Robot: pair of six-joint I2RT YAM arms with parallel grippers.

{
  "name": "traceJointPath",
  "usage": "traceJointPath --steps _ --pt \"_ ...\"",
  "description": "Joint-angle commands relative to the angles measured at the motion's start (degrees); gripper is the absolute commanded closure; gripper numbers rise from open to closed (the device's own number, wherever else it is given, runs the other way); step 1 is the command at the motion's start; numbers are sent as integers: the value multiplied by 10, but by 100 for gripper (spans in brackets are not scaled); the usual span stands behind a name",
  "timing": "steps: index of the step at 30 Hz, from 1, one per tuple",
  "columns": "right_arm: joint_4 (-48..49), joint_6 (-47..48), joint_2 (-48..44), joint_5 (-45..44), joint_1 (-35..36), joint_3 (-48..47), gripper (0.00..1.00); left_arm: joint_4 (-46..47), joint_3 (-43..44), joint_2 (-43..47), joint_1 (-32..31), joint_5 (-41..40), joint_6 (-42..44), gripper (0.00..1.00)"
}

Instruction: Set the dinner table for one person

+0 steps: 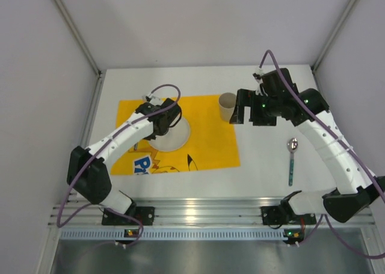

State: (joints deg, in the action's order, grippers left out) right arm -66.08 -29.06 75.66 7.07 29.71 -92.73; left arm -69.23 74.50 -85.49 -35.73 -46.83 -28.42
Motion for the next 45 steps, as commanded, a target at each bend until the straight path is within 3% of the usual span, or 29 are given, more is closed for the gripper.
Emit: traceJointPath --steps 1,10,17,19,20,27,30,35,41,45 --pt "15 22 -30 19 -14 21 0 26 -24 -23 42 -81 53 100" --pt "5 48 -60 36 -38 69 0 211 -137 -66 112 -87 142 100" --pt "-1 69 -61 48 -53 85 0 286 -165 -124 124 -105 134 100" --pt "-3 70 -59 50 -53 84 0 264 -154 -143 130 -132 84 99" --pt "-2 69 -57 50 -54 84 0 265 -152 -154 137 -132 81 93" --pt "-4 70 -45 49 -55 82 0 329 -142 -180 168 -50 110 87" --pt "-6 71 -39 44 -55 80 0 348 -134 -179 172 -13 115 77" --pt "-9 69 -28 43 -61 70 0 354 -121 -187 172 -2 125 49" --pt "-15 66 -17 22 -68 50 0 350 -109 -177 172 17 119 42" --pt "-42 69 -14 -54 -92 35 0 317 -76 -138 170 59 95 37"
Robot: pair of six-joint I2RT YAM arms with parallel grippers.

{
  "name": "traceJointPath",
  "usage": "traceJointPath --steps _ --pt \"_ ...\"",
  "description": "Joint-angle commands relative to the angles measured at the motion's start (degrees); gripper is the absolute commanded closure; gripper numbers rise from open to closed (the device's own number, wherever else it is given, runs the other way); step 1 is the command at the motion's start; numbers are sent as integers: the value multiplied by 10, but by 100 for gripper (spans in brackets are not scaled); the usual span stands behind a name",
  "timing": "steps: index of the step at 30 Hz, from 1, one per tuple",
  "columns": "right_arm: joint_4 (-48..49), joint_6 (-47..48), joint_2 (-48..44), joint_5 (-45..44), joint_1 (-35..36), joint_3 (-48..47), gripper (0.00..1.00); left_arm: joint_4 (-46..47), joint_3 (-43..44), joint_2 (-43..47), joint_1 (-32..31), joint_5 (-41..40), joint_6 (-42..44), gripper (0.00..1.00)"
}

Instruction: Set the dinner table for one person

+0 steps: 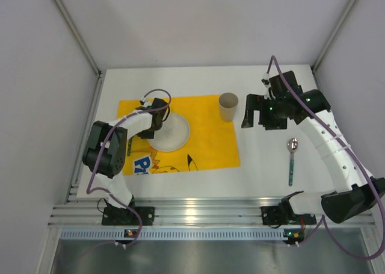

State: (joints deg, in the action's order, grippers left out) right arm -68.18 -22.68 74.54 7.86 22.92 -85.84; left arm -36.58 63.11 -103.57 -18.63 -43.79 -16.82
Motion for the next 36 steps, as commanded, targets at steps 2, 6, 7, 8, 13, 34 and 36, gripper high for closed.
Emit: traceJointPath --steps 2,6,7,8,13,34,36 --pt "-22 1 -11 -92 -61 -16 0 -32 62 71 -2 55 -34 35" --pt "-5 -24 -33 -100 -153 58 0 -86 114 108 -7 99 -53 33" --pt "0 -36 -34 -99 -188 91 0 -91 124 121 -14 104 -56 33" --pt "8 -40 -41 -98 -205 109 0 -96 126 129 -18 114 -58 33" --pt "27 -49 -47 -140 -281 203 0 -98 129 159 -45 181 -68 34" --pt "235 -114 94 -104 -357 379 18 -52 85 180 -57 245 -25 36" --pt "249 -115 118 -102 -360 383 27 -53 81 187 -57 237 -20 36"
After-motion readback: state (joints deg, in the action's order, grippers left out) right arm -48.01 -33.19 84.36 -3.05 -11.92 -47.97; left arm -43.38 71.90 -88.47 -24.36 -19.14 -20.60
